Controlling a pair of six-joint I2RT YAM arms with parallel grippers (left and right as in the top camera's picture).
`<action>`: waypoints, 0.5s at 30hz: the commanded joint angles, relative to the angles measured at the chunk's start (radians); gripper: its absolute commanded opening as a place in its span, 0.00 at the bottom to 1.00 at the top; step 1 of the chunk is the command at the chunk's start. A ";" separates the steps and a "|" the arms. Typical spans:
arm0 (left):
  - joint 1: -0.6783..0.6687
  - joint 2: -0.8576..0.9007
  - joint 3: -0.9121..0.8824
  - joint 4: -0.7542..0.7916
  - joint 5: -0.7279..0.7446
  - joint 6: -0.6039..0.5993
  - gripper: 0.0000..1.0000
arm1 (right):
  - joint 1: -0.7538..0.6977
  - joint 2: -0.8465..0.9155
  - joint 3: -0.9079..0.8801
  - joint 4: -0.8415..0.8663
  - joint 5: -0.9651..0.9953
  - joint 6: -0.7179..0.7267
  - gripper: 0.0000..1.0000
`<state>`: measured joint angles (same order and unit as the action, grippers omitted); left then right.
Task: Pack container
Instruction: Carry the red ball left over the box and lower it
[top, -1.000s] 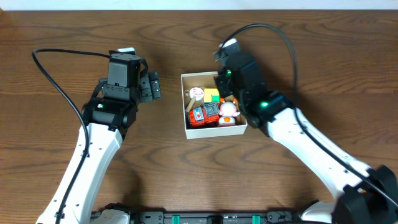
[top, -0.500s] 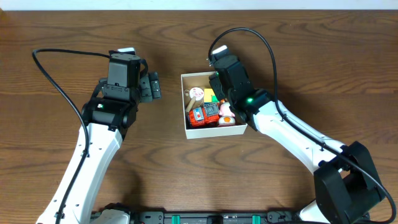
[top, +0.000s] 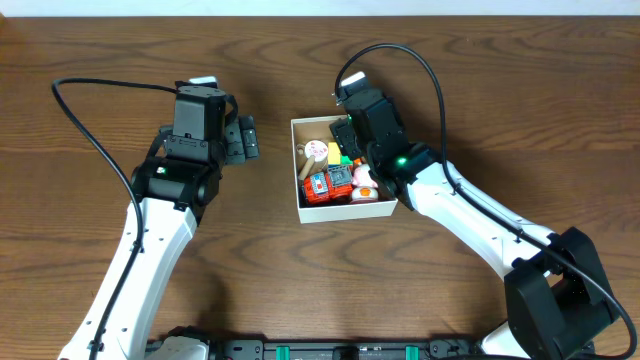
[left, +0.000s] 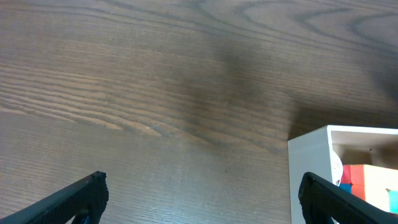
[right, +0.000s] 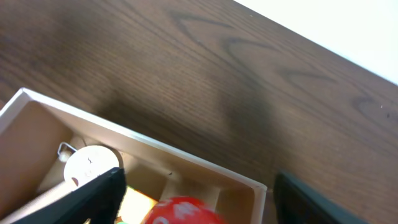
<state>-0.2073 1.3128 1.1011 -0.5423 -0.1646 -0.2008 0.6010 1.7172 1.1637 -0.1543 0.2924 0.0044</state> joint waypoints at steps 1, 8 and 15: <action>0.004 -0.006 0.003 0.001 -0.012 0.021 0.98 | -0.005 0.003 0.001 -0.005 0.014 -0.002 0.87; 0.004 -0.006 0.002 0.001 -0.012 0.021 0.98 | -0.007 0.002 0.001 -0.005 0.021 -0.002 0.96; 0.004 -0.006 0.002 0.001 -0.012 0.021 0.98 | -0.069 -0.005 0.001 0.005 0.075 0.036 0.99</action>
<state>-0.2073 1.3128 1.1011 -0.5423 -0.1646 -0.2008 0.5755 1.7172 1.1637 -0.1482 0.3191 0.0101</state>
